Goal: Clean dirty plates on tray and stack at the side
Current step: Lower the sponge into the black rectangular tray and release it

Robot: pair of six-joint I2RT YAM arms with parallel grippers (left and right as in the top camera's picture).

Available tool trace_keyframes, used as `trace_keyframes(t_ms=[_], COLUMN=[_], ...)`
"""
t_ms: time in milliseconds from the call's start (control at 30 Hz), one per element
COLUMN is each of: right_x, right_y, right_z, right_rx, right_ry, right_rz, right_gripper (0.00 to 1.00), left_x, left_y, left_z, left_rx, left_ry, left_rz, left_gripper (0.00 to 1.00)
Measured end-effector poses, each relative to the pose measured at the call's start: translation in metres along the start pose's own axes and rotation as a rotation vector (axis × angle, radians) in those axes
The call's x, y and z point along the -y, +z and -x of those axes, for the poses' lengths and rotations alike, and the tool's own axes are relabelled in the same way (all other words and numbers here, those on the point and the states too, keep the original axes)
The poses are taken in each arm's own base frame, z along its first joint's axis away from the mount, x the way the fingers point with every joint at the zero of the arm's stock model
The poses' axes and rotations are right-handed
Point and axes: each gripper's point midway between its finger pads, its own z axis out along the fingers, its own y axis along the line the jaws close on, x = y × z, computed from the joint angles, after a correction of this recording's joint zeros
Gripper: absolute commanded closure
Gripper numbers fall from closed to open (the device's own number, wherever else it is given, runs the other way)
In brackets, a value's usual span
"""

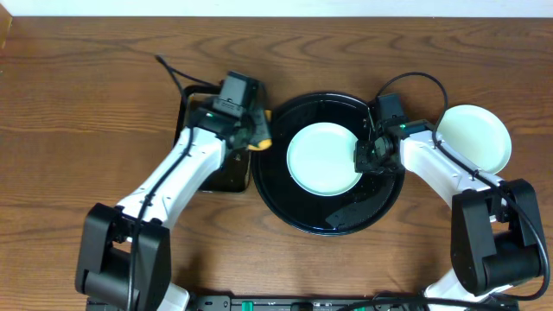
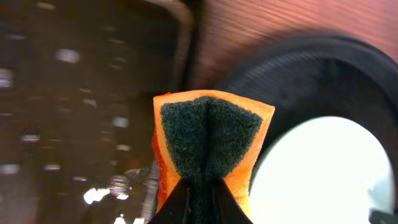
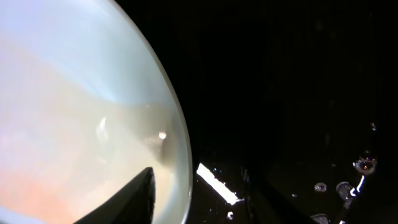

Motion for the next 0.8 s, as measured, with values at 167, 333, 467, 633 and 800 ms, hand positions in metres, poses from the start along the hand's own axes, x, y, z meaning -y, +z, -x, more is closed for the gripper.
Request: trace_keyframes(t_ms=[167,333,467,633,800], right_x=[-0.008,-0.012,-0.012,-0.012,-0.012], right_y=[0.0,0.0,0.0,0.0,0.0], right_z=[0.001,0.0,0.0,0.0,0.0], right_rx=[0.009,0.006,0.005,0.005,0.005], right_ry=[-0.014,-0.021,-0.021,-0.021,-0.021], right_rz=[0.023,0.033,0.033,0.033,0.033], right_gripper=[0.71,0.72,0.74,0.75,0.76], left_x=[-0.028,-0.054,-0.078,-0.104,-0.111], left_y=[0.007,0.031,0.047,0.059,0.063], left_z=[0.009,0.003,-0.002,-0.003,-0.005], left_rx=[0.005,-0.048,-0.09,-0.12,-0.131], left_ry=[-0.05,-0.089,-0.131,-0.185,-0.2], left_rz=[0.065,0.128,0.172,0.211,0.219], left_gripper=[0.93,0.92,0.92,0.92,0.92])
